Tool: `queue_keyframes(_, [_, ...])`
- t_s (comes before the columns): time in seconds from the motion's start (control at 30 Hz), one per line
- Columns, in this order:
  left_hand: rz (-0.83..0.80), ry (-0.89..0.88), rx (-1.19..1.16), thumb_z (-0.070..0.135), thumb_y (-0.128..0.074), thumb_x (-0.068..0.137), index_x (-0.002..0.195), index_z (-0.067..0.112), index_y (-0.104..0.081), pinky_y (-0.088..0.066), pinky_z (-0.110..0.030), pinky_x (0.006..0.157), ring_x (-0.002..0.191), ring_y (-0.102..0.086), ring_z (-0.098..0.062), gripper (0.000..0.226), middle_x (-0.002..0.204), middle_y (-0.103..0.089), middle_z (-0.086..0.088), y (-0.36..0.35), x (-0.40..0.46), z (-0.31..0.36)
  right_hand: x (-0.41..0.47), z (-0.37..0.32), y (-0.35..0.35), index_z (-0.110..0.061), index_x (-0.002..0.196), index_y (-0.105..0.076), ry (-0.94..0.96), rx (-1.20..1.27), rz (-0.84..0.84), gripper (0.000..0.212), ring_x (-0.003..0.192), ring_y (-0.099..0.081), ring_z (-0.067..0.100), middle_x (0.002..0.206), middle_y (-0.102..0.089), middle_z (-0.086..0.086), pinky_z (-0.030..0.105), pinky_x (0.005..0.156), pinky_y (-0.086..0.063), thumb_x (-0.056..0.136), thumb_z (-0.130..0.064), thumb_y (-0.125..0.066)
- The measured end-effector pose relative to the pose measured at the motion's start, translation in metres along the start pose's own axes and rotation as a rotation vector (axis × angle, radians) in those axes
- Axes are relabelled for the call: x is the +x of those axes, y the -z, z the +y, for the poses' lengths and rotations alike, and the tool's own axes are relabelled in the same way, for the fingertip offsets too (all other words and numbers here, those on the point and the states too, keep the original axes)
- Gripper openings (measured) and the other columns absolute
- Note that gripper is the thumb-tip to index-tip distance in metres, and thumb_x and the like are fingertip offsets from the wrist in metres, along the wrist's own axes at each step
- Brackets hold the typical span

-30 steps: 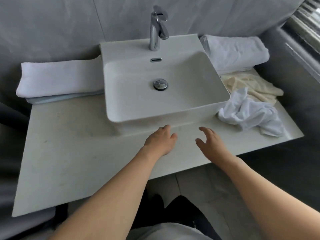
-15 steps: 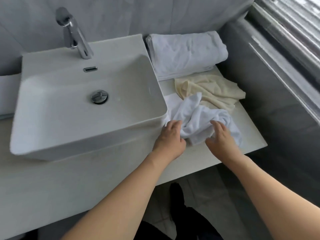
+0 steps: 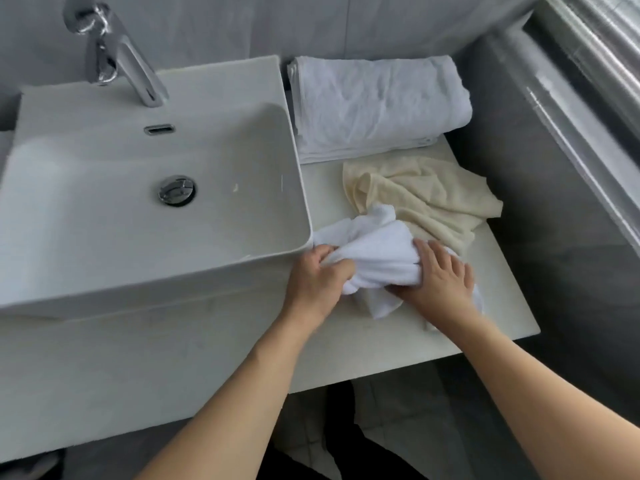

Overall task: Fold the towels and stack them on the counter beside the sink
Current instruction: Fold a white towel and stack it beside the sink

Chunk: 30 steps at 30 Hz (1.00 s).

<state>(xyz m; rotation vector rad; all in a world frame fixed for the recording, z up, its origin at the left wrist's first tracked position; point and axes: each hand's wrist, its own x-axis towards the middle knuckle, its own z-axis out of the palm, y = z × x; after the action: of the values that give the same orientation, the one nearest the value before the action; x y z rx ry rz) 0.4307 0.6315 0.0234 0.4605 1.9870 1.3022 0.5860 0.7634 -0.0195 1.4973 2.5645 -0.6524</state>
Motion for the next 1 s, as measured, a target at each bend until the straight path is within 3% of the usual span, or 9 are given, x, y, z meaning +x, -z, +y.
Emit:
queue_keyframes(0.13, [-0.005,0.019,-0.315,0.016,-0.057,0.055,0.053,0.015,-0.036,-0.016,-0.033,0.055,0.062,-0.023,-0.021,0.021,0.062,-0.028,-0.004,0.016,-0.018,0.028,0.01,-0.007,0.004,-0.04,0.131,-0.04,-0.008,0.152,0.024,0.077,0.131,-0.029,0.027,0.137,-0.041,-0.01,0.039,0.107,-0.021,0.064,-0.074,-0.058])
queue_keyframes(0.3, [0.105,0.023,-0.44,0.038,-0.064,0.057,0.073,0.008,-0.056,-0.033,-0.035,0.062,0.07,-0.046,-0.019,0.036,0.074,-0.046,-0.007,0.031,-0.024,0.041,0.001,-0.013,0.02,-0.012,0.101,-0.058,0.107,0.355,0.288,0.05,0.098,-0.051,0.026,0.096,-0.059,-0.003,0.038,0.085,-0.041,0.073,-0.053,-0.055])
queue_keyframes(0.43, [0.067,0.115,-0.322,0.054,-0.069,0.06,0.075,0.018,-0.065,-0.045,-0.033,0.065,0.073,-0.061,-0.017,0.04,0.077,-0.064,0.001,0.038,-0.023,0.038,-0.005,-0.023,0.045,-0.016,0.096,-0.053,0.088,0.643,0.384,0.02,0.086,-0.057,0.013,0.091,-0.06,-0.001,0.036,0.077,-0.051,0.077,-0.015,-0.058])
queue_keyframes(0.5, [-0.108,0.08,-0.285,0.055,-0.072,0.072,0.09,0.018,-0.073,-0.055,-0.029,0.073,0.086,-0.072,-0.015,0.041,0.092,-0.075,0.004,0.044,-0.023,0.026,-0.01,-0.032,0.059,-0.017,0.088,-0.048,0.157,0.714,0.441,0.016,0.069,-0.052,-0.002,0.077,-0.054,-0.011,0.018,0.06,-0.045,0.074,-0.01,-0.055])
queue_keyframes(0.6, [-0.38,0.058,-0.015,0.045,-0.083,0.075,0.103,0.027,-0.071,-0.054,-0.017,0.076,0.092,-0.071,-0.003,0.035,0.096,-0.076,0.013,0.05,-0.033,0.012,-0.016,-0.047,0.084,-0.017,0.082,-0.045,0.28,0.75,0.455,0.021,0.06,-0.044,0.0,0.069,-0.049,-0.016,0.019,0.052,-0.038,0.074,-0.011,-0.063])
queue_keyframes(0.67, [-0.326,0.08,0.018,0.032,-0.081,0.08,0.094,0.027,-0.075,-0.054,-0.025,0.078,0.089,-0.072,-0.006,0.016,0.094,-0.077,0.009,0.049,-0.038,0.007,-0.017,-0.056,0.095,-0.022,0.082,-0.045,0.344,0.753,0.462,0.027,0.065,-0.045,0.003,0.071,-0.05,-0.018,0.02,0.054,-0.04,0.073,-0.01,-0.066])
queue_keyframes(0.73, [-0.21,0.138,-0.247,0.021,-0.076,0.085,0.087,0.02,-0.079,-0.055,-0.032,0.078,0.089,-0.074,-0.017,0.004,0.094,-0.077,-0.003,0.05,-0.041,0.008,-0.017,-0.06,0.099,-0.031,0.087,-0.047,0.365,0.785,0.484,0.03,0.071,-0.052,0.002,0.078,-0.056,-0.02,0.017,0.059,-0.044,0.073,-0.01,-0.064])
queue_keyframes(0.83, [-0.198,0.156,-0.691,0.022,-0.069,0.083,0.102,0.012,-0.077,-0.057,-0.035,0.079,0.1,-0.071,-0.029,0.023,0.106,-0.074,-0.016,0.058,-0.044,0.015,-0.016,-0.055,0.086,-0.041,0.097,-0.052,0.295,0.8,0.455,0.037,0.083,-0.06,-0.002,0.088,-0.062,-0.024,0.012,0.066,-0.047,0.074,-0.012,-0.061])
queue_keyframes(1.0, [-0.182,0.055,-0.849,0.028,-0.059,0.086,0.095,0.012,-0.077,-0.057,-0.036,0.079,0.096,-0.071,-0.027,0.026,0.095,-0.074,-0.012,0.069,-0.049,0.034,-0.011,-0.038,0.04,-0.023,0.079,-0.058,0.136,0.672,0.209,0.012,0.061,-0.052,0.0,0.067,-0.059,-0.01,0.017,0.052,-0.037,0.084,-0.013,-0.056])
